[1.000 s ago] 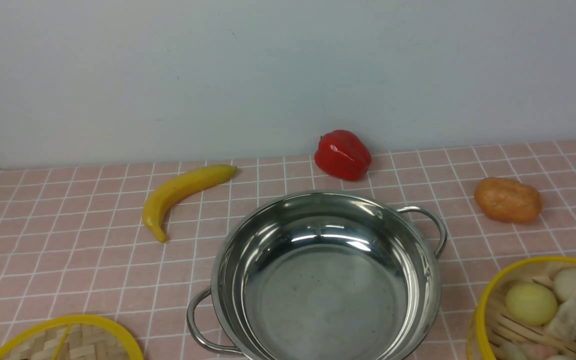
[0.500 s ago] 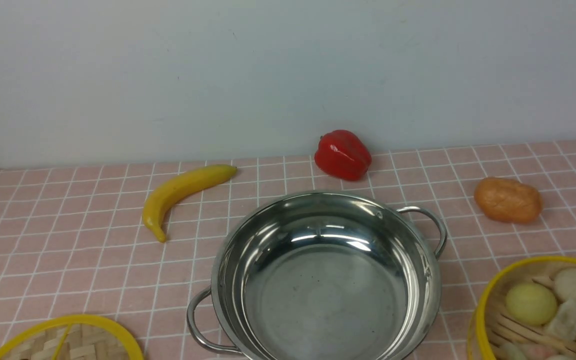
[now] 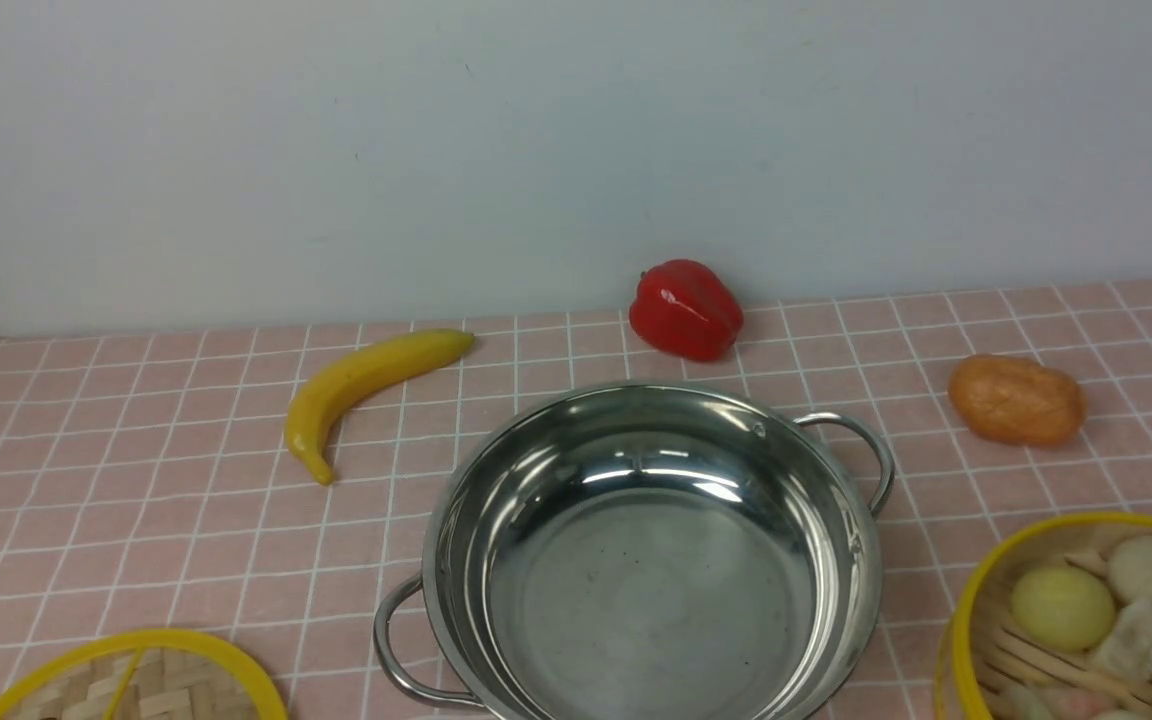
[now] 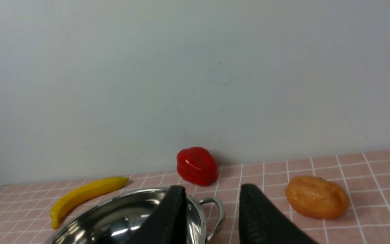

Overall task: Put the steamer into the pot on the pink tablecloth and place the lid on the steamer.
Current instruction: 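Reach for and grasp the rim of the bamboo steamer holding the buns with the right gripper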

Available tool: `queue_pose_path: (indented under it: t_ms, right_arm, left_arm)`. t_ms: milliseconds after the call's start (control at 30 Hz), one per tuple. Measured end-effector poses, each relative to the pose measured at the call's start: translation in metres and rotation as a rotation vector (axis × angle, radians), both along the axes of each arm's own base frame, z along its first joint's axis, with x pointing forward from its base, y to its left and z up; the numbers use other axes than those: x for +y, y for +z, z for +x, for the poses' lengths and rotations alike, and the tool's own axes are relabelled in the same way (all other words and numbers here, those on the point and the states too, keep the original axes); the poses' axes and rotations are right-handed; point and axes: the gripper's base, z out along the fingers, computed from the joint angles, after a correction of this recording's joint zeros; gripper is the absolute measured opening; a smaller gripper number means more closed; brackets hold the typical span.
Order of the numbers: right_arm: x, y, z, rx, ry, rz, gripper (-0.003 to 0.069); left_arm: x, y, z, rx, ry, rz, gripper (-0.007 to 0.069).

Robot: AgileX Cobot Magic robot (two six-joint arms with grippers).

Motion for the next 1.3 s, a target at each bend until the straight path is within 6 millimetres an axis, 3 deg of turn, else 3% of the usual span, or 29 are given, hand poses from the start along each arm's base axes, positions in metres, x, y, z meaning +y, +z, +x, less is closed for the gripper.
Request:
queue_pose_path:
  t_ms: [100, 233, 267, 333, 400, 433, 500, 667, 800, 967, 1133, 1300]
  right_arm:
    - [-0.001, 0.010, 0.000, 0.153, 0.001, -0.090, 0.0240]
    - [-0.005, 0.016, 0.018, 0.468, -0.039, -0.227, 0.0240]
    - [-0.008, 0.017, 0.031, 0.618, -0.068, -0.295, 0.0240]
    - [-0.013, 0.022, 0.051, 0.748, -0.124, -0.401, 0.0240]
    - [-0.017, 0.022, 0.075, 0.835, -0.164, -0.496, 0.0240]
    - [-0.017, 0.022, 0.077, 0.841, -0.167, -0.503, 0.0240]
    - [-0.018, 0.017, 0.105, 0.944, -0.182, -0.587, 0.0240]
    - [-0.009, -0.008, 0.146, 1.133, -0.106, -0.627, 0.0240]
    - [0.002, -0.024, 0.157, 1.217, 0.027, -0.602, 0.0240]
    - [0.002, -0.024, 0.156, 1.216, 0.054, -0.595, 0.0218]
    - [-0.031, -0.015, 0.150, 1.227, -0.198, -0.478, 0.0157]
    - [-0.044, -0.022, 0.161, 1.220, -0.214, -0.397, 0.0076]
  left_arm:
    - [0.000, 0.000, 0.000, -0.001, 0.000, 0.000, 0.0243]
    - [0.000, 0.000, 0.000, -0.001, 0.000, 0.000, 0.0243]
    - [0.000, 0.000, 0.000, -0.001, 0.000, 0.000, 0.0243]
    - [0.000, 0.000, 0.000, -0.001, 0.000, 0.000, 0.0243]
    - [0.000, 0.000, 0.000, -0.001, 0.000, 0.000, 0.0243]
    - [0.000, 0.000, 0.000, -0.001, 0.000, 0.000, 0.0243]
    - [0.000, 0.000, 0.000, -0.001, 0.000, 0.000, 0.0243]
    - [0.000, 0.000, 0.000, -0.001, 0.000, 0.000, 0.0243]
    - [0.000, 0.000, 0.000, -0.001, 0.000, 0.000, 0.0243]
    - [0.000, 0.000, 0.000, -0.001, 0.000, 0.000, 0.0243]
    - [0.000, 0.000, 0.000, -0.001, 0.000, 0.000, 0.0243]
    - [0.000, 0.000, 0.000, -0.001, 0.000, 0.000, 0.0243]
